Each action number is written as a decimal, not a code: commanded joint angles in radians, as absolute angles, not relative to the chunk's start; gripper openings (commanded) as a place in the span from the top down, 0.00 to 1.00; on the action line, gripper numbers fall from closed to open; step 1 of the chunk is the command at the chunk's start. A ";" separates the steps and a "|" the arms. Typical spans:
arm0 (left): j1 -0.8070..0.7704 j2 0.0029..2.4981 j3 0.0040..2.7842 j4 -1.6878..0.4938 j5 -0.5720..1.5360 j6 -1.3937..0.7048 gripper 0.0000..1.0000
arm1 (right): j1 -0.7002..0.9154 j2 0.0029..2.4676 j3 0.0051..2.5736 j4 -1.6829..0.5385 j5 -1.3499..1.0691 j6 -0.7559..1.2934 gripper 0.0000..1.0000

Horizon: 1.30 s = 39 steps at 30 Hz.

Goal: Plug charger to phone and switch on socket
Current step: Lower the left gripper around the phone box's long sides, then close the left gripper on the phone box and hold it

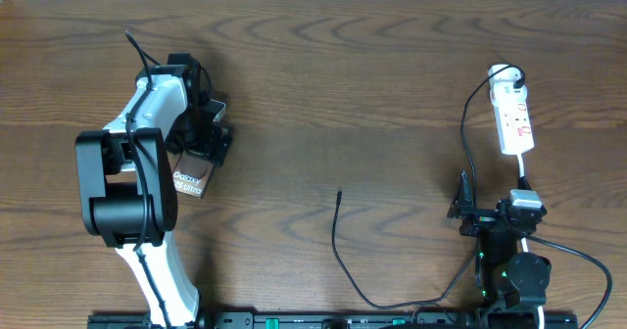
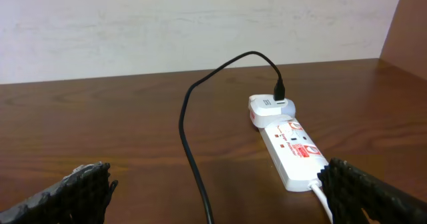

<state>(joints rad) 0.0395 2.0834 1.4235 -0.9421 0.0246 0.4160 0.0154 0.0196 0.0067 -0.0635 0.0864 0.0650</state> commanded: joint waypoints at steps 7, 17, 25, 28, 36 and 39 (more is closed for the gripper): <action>0.041 2.088 1.395 -0.936 0.105 0.416 0.02 | 0.020 0.020 0.006 -0.067 0.095 0.074 0.01; 0.041 1.990 1.313 -0.876 0.106 0.402 0.02 | 0.020 0.020 0.006 -0.067 0.095 0.074 0.01; 0.041 1.957 1.232 -0.823 0.105 0.398 0.02 | 0.020 0.020 0.006 -0.067 0.095 0.074 0.01; 0.041 1.957 1.214 -0.808 0.105 0.394 0.02 | 0.020 0.020 0.006 -0.067 0.095 0.073 0.01; 0.041 1.957 1.212 -0.795 0.105 0.330 0.02 | 0.020 0.020 0.006 -0.067 0.095 0.074 0.01; 0.041 1.957 1.212 -0.787 0.105 0.288 0.02 | 0.020 0.020 0.006 -0.067 0.095 0.074 0.01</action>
